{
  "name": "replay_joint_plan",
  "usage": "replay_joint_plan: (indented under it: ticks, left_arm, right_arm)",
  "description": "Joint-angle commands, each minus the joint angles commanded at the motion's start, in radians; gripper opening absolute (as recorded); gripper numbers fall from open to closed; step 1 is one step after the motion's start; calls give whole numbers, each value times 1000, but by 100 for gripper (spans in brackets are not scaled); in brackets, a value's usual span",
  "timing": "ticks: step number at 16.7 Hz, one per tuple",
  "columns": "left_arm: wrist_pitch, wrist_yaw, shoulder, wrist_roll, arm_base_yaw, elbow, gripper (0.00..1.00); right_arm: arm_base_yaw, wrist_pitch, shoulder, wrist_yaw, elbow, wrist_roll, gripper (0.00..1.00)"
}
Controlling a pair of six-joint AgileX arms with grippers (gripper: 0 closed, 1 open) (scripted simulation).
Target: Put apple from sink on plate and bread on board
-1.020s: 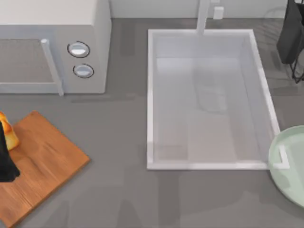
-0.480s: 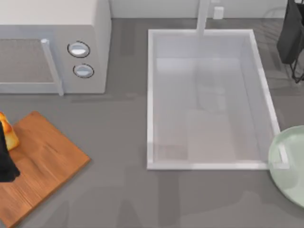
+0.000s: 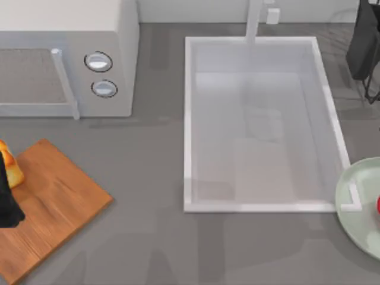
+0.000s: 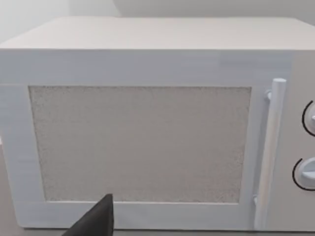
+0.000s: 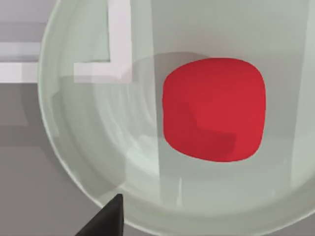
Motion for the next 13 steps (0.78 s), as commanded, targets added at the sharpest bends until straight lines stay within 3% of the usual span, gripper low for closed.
replay_joint_plan:
  ticks: [7, 13]
  left_arm:
    - [0, 0, 0, 0, 0, 0, 100]
    - [0, 0, 0, 0, 0, 0, 100]
  right_arm:
    - [0, 25, -26, 0, -25, -1, 100]
    - [-9, 267, -345, 0, -272, -12, 100]
